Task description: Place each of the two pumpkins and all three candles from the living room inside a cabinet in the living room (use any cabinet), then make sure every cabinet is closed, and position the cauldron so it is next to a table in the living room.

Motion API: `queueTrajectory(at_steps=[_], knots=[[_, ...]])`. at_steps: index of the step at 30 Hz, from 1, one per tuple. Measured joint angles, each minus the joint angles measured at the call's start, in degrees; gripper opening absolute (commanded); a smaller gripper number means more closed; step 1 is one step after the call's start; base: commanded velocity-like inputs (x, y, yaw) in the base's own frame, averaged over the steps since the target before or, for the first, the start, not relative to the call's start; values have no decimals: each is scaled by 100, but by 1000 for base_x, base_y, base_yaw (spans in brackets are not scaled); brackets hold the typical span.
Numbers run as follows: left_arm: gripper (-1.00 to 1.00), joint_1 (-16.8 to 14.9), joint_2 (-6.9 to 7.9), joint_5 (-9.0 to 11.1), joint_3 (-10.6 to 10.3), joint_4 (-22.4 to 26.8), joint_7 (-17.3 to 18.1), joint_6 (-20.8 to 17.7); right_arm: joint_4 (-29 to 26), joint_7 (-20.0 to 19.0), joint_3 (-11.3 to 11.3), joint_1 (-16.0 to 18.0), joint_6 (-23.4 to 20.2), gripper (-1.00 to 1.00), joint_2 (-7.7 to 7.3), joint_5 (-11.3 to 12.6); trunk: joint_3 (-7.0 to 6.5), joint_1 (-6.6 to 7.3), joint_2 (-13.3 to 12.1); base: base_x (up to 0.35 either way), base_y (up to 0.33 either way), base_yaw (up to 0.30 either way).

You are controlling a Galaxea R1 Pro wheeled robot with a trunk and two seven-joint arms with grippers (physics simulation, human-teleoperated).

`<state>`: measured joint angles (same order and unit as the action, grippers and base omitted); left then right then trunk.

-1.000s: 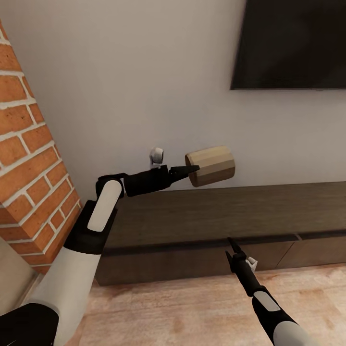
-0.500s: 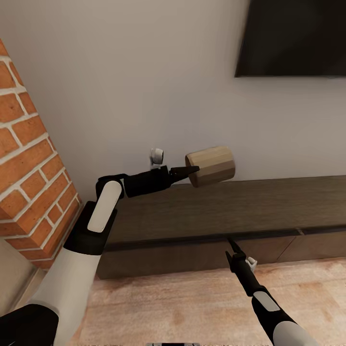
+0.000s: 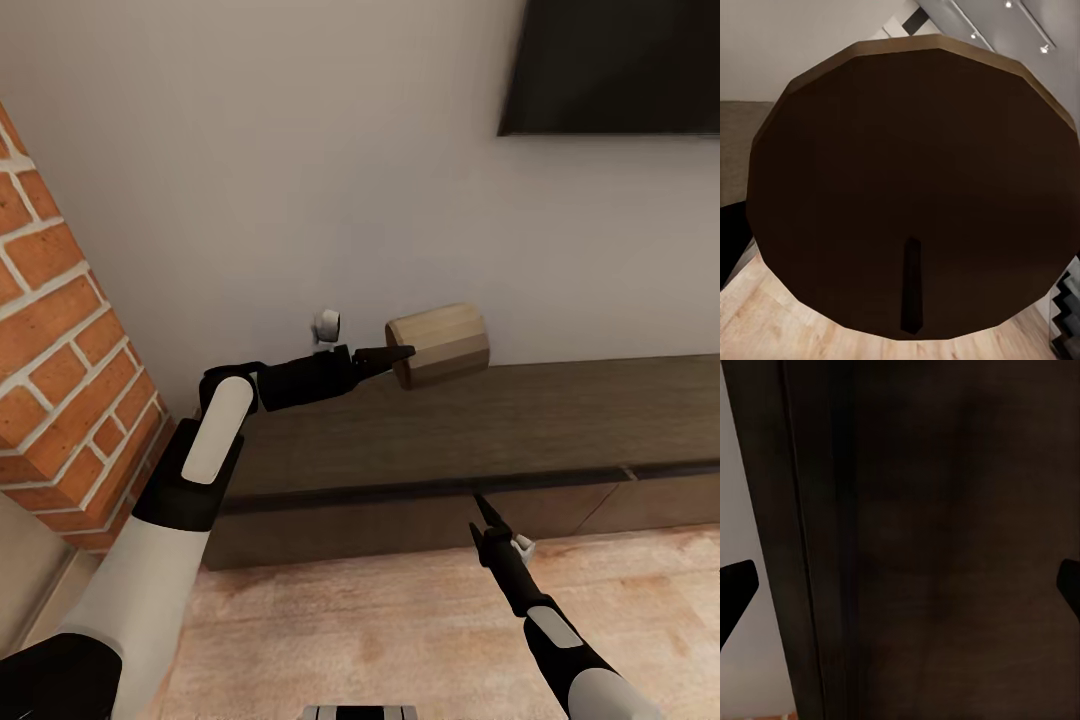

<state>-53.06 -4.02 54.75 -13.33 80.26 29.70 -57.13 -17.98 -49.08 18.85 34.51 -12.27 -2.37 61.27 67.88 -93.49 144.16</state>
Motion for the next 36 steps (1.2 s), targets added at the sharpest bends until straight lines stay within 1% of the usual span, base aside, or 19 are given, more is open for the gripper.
queueTrajectory(at_steps=[10,13,15,24,25,29,31,36], knots=[[-100,1,1,-1,1,2,-2,2,-11,-91,-21,-28,-16,100,-1,24,1,1,0,155,0,0],[-100,0,1,1,0,2,-1,5,5,-245,-9,-37,10,100,-1,-16,1,0,0,22,0,0],[-100,1,0,4,0,0,-1,7,0,-370,-4,0,1,100,0,1,0,0,0,5,0,0],[-100,1,0,2,0,0,0,8,2,-369,-5,0,1,100,0,0,0,0,0,13,0,0],[-100,1,0,2,0,0,0,7,2,-368,-5,0,1,-100,0,0,0,0,0,4,0,0],[-100,1,0,1,0,0,-4,7,-5,-378,-10,1,-10,-100,0,16,0,0,0,1,0,0],[-100,0,0,4,0,1,-5,7,11,-340,10,-2,41,-100,-1,-40,1,-1,-1,0,0,0],[-100,0,0,1,0,1,-9,8,12,-342,9,-3,44,-100,-1,-44,1,-1,-1,0,0,0]])
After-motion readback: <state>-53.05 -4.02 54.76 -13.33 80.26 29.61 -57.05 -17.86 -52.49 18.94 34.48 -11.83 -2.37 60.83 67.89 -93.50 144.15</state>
